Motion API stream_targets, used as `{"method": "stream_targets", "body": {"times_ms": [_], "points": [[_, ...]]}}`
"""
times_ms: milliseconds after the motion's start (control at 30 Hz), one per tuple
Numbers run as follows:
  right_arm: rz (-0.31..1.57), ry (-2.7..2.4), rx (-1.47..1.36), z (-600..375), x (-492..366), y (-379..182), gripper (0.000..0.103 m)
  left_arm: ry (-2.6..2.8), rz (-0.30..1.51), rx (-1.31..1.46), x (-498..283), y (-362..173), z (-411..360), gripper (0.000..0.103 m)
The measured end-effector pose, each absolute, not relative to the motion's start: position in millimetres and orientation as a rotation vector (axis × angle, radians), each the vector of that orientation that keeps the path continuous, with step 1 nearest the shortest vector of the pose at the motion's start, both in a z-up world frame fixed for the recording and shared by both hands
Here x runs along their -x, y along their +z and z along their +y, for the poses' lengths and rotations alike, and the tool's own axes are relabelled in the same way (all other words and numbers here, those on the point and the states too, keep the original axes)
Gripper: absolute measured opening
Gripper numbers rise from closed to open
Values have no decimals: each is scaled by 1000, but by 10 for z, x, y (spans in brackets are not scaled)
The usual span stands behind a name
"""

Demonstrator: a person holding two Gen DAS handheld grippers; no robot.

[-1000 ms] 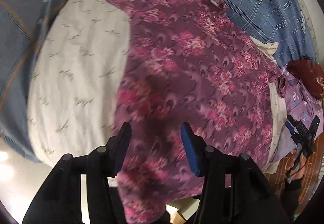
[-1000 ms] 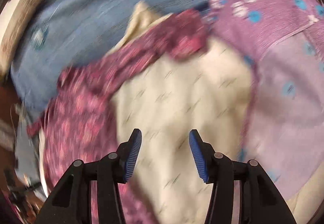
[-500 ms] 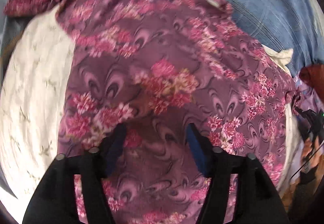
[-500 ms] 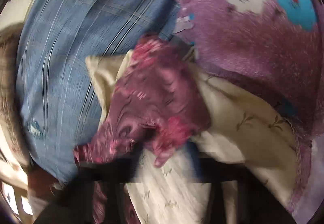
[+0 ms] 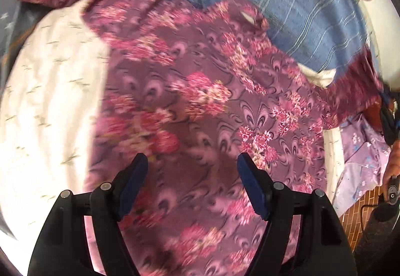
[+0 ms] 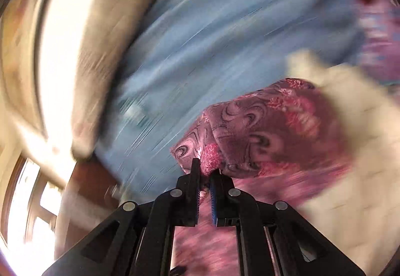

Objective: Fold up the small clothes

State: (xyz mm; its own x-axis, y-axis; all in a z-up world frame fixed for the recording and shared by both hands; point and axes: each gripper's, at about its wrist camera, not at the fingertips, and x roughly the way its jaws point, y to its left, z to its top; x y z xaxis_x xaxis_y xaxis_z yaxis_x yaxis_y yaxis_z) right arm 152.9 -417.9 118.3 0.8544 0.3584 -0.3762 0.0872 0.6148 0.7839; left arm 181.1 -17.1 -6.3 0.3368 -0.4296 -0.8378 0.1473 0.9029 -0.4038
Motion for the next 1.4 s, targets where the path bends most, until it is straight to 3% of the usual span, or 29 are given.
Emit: {"method": "stream_targets", "body": {"times_ms": [167,300,400,500,567,633,667,900,1100,1167,1233,1300,1400], "points": [[675,419,-835,-2494,-2221,1080,7,-328,1123,331,-1652,94,332,74],[876,507,-772,-1369,-2536,572,18,-266,1108,342,-1538,116,689,74],[1091,481,-676,-973,-2581,103,18,-247,1104,370,-1482,121,892,74],[1080,485,-701,-1285,-2371,26,18,-260,1098,401,-1524,134,890,74],[1013,455,-751,-1743,-2182,84,25,-293,1103,424,-1584,136,771,74],[927,372,-801,-2242,-2002,146,56,-338,1107,435,-1670,147,573,74],[882,295,-821,-2564,-1870,138,61,-358,1110,435,-1710,151,471,74],[790,117,-1161,-4034,-1279,-389,62,-447,1187,520,-1981,-21,-123,74],[751,193,-1285,-3981,-1551,-733,62,-342,1207,562,-2196,-194,-222,74],[733,201,-1317,-3967,-1677,-801,56,-278,1187,525,-2312,-191,-261,71],[733,182,-1307,-4035,-1725,-725,6,-268,1175,507,-2397,-126,-342,58],[645,144,-1236,-4227,-1615,-503,5,-290,1163,496,-2429,-62,-450,58],[678,33,-1124,-4327,-1555,-518,5,-272,1191,385,-2488,-198,-696,58]]}}
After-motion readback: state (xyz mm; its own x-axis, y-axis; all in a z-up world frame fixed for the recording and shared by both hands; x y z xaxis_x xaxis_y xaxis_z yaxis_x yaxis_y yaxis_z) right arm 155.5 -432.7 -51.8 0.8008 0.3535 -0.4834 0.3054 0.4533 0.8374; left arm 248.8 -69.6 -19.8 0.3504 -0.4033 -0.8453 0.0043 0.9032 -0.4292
